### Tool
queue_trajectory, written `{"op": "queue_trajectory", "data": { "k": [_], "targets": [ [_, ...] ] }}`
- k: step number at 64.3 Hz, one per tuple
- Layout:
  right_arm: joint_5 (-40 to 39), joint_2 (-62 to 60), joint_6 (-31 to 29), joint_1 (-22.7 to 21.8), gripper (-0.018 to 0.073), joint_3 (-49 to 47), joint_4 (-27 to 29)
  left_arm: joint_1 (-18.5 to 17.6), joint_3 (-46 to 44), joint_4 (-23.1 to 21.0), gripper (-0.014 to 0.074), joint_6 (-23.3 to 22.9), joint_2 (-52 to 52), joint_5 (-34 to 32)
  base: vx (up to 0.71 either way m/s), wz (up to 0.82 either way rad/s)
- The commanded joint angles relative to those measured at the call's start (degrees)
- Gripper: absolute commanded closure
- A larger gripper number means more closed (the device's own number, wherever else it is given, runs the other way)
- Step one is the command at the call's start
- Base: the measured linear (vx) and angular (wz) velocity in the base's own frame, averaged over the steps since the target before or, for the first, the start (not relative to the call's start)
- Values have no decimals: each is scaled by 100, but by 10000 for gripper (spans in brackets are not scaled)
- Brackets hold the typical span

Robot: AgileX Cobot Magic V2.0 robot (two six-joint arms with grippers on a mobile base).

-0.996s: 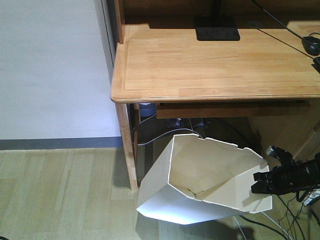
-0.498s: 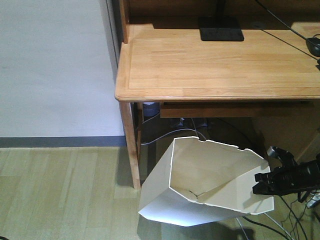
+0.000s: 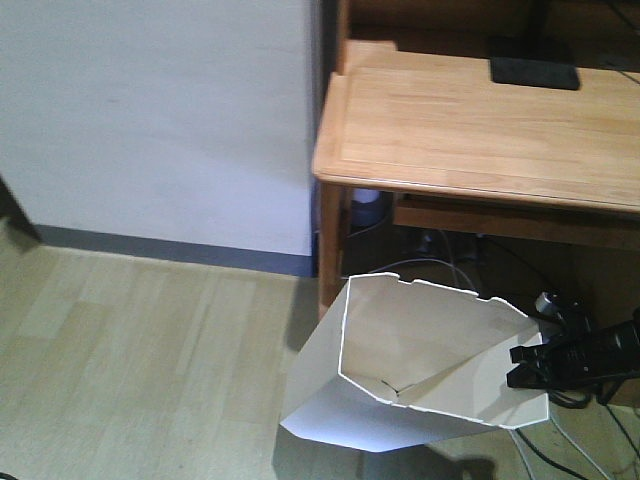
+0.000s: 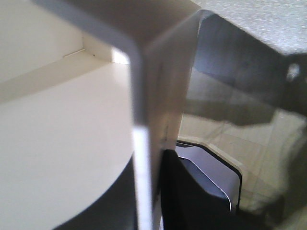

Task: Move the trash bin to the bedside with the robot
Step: 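Drive the base away from the desk toward the bed, holding the bin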

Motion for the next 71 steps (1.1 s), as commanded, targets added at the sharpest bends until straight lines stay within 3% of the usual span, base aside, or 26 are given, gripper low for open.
{"op": "queue_trajectory", "data": {
  "k": [1, 71],
  "targets": [
    [1494, -413, -53, -3, 564, -12, 139, -5, -138, -12, 603, -25, -31, -418, -12, 45],
    [1503, -413, -53, -3, 564, -12, 139, -5, -138, -12, 603, -25, -31, -418, -5, 46]
  ]
}}
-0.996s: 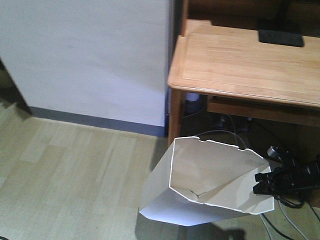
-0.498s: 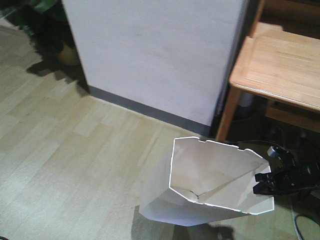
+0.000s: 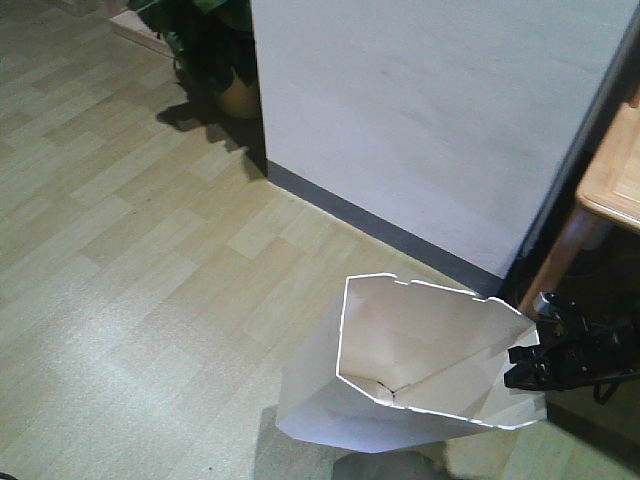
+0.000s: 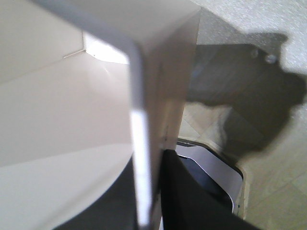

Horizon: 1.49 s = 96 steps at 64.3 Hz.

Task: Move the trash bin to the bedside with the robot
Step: 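Drive the base away from the desk toward the bed, holding the bin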

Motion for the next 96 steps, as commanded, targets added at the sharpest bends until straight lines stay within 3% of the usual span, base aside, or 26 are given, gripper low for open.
{"op": "queue_trajectory", "data": {
  "k": [1, 96],
  "targets": [
    [1431, -413, -43, -9, 564, -12, 163, -5, -138, -12, 603, -25, -31, -418, 5, 29],
    [1432, -413, -43, -9, 566, -12, 163, -5, -138, -12, 603, -25, -31, -418, 13, 50]
  ]
}}
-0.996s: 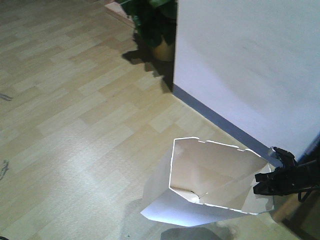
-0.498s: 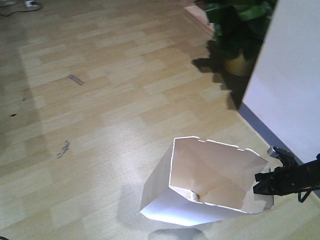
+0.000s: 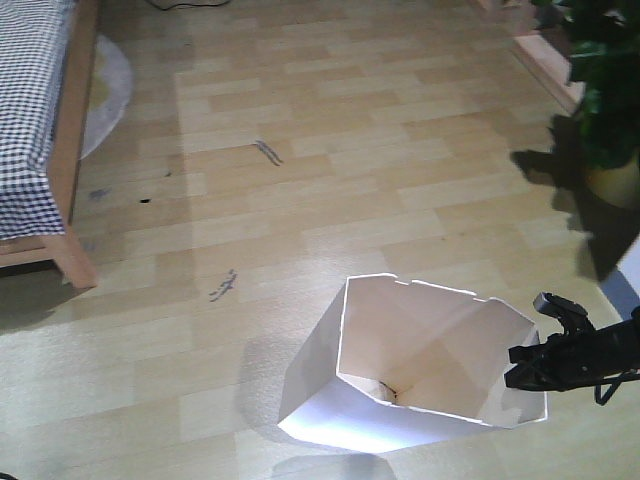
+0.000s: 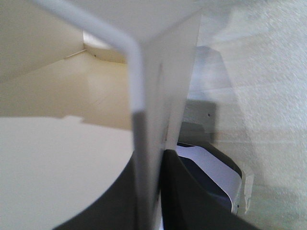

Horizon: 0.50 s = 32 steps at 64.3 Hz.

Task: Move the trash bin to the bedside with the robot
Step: 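Drive the base away from the desk toward the bed, holding the bin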

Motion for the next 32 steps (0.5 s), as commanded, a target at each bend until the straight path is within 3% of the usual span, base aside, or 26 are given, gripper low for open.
{"op": "queue_trajectory", "data": {
  "k": [1, 16, 32],
  "targets": [
    [1463, -413, -48, -3, 566, -12, 147, -5, -138, -12, 603, -25, -31, -418, 13, 45],
    [1463, -413, -48, -3, 566, -12, 147, -5, -138, -12, 603, -25, -31, -418, 15, 34],
    [1463, -413, -48, -3, 566, -12, 147, -5, -138, -12, 603, -25, -31, -418, 18, 11]
  ]
}}
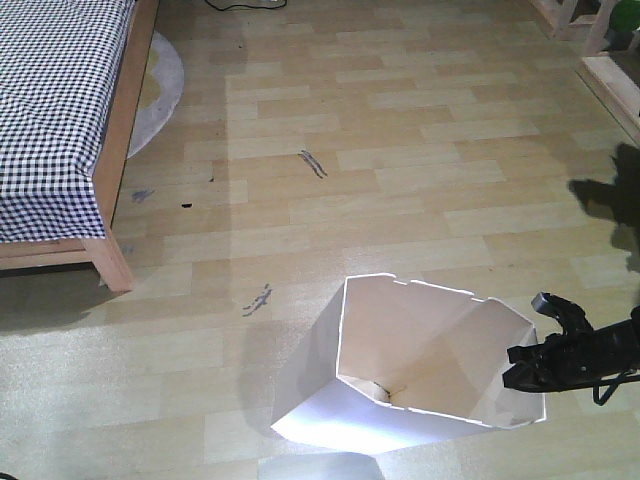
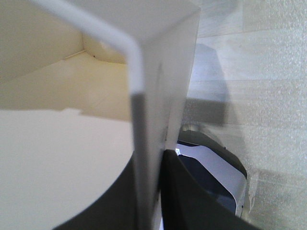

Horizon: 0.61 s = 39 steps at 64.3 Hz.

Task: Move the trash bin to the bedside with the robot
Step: 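Drive the base away from the desk toward the bed, holding the bin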

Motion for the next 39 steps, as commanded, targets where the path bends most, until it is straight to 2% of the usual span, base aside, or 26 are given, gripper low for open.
{"op": "queue_trajectory", "data": {
  "k": [1, 39],
  "targets": [
    [1349, -413, -37, -9, 566, -12, 171, -5, -138, -12, 603, -25, -31, -418, 20, 3],
    [1347, -413, -37, -9, 566, -12, 171, -5, -138, -12, 603, -25, -31, -418, 23, 0]
  ]
}}
